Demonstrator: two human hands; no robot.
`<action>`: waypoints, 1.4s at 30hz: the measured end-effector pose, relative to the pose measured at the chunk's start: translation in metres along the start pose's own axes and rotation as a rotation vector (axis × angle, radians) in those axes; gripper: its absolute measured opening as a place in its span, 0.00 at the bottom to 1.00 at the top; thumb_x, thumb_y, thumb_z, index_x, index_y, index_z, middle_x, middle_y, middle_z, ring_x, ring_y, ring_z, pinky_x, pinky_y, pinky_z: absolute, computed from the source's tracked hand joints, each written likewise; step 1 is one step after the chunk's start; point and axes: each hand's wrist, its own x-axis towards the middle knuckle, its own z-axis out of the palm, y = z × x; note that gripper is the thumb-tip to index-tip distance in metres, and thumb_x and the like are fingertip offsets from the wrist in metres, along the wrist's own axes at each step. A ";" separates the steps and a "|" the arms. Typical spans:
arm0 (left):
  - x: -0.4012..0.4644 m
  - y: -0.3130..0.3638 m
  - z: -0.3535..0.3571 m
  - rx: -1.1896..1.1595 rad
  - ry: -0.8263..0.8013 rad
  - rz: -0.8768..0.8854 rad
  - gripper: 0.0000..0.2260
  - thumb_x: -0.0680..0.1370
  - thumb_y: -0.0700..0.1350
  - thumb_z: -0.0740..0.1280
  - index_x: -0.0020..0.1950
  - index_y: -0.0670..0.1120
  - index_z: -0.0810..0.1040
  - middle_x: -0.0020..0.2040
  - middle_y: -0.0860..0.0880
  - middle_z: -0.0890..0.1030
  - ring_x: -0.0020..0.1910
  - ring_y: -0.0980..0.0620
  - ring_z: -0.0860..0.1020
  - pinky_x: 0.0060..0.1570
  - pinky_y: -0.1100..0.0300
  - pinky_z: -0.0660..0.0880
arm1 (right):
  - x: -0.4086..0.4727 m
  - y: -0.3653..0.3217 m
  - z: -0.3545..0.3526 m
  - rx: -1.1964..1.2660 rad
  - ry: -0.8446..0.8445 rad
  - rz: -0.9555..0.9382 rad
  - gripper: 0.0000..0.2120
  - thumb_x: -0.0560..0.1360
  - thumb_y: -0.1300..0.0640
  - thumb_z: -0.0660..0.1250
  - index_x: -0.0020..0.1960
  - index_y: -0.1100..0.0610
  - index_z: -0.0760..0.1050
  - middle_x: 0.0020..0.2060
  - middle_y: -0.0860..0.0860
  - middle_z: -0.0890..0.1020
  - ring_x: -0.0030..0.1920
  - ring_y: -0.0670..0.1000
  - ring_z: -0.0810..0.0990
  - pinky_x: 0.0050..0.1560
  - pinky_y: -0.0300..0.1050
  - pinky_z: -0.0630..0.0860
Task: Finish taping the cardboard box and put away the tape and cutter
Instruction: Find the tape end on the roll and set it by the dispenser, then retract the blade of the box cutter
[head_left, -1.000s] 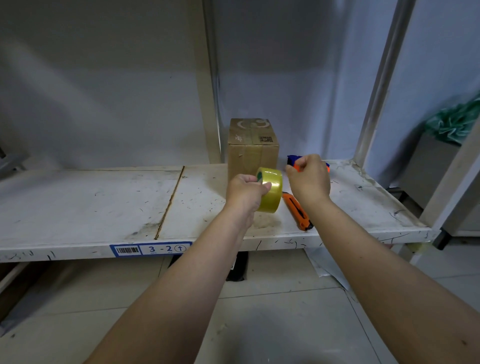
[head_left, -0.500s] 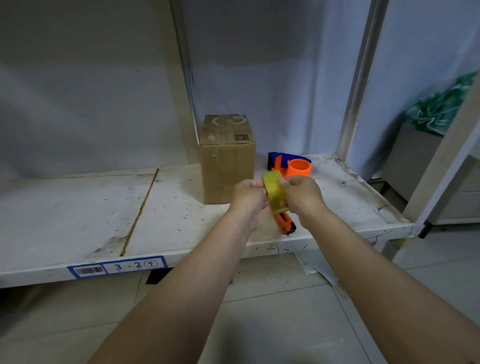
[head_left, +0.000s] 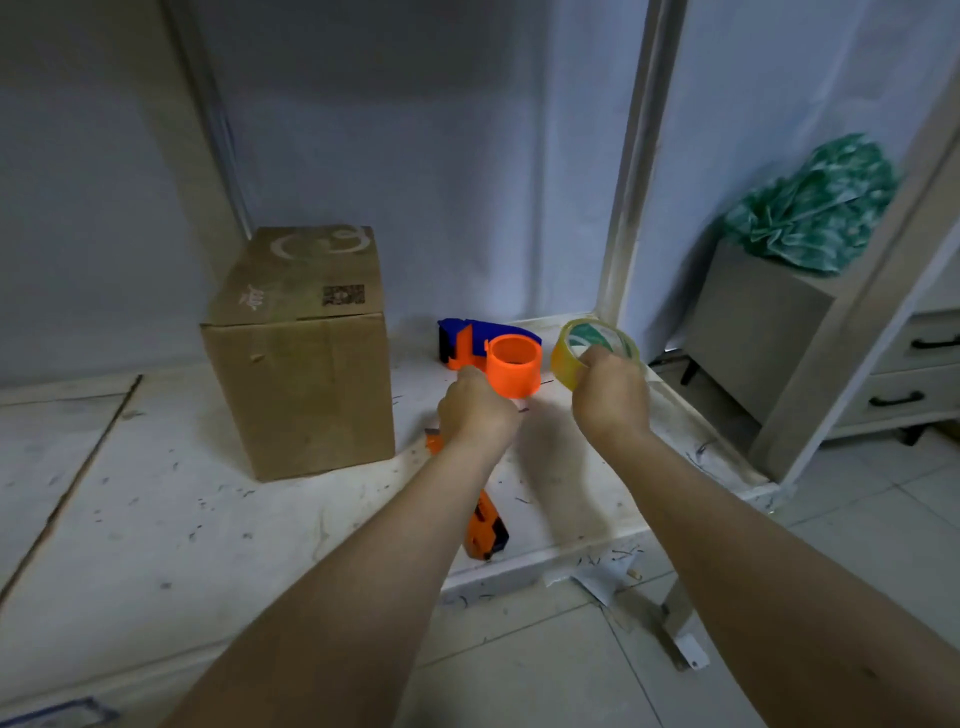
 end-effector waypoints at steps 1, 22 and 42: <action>0.008 -0.004 0.003 0.035 0.015 0.007 0.16 0.77 0.36 0.60 0.65 0.43 0.68 0.60 0.42 0.76 0.58 0.40 0.76 0.57 0.47 0.76 | 0.009 0.004 0.004 -0.016 0.011 0.002 0.18 0.71 0.71 0.60 0.59 0.61 0.76 0.54 0.61 0.80 0.55 0.62 0.78 0.48 0.46 0.73; 0.029 -0.017 -0.003 0.069 0.014 0.010 0.21 0.75 0.32 0.58 0.68 0.43 0.65 0.64 0.43 0.74 0.62 0.40 0.74 0.60 0.47 0.74 | 0.033 0.000 0.038 -0.131 0.008 -0.038 0.19 0.75 0.67 0.59 0.64 0.59 0.71 0.63 0.60 0.72 0.56 0.62 0.78 0.51 0.52 0.74; -0.080 -0.067 -0.062 -0.019 -0.080 -0.138 0.20 0.78 0.36 0.55 0.70 0.46 0.69 0.66 0.41 0.74 0.63 0.41 0.73 0.62 0.52 0.73 | -0.112 -0.054 0.031 -0.141 -0.480 -0.061 0.22 0.74 0.43 0.65 0.58 0.58 0.67 0.51 0.56 0.79 0.50 0.56 0.79 0.41 0.46 0.71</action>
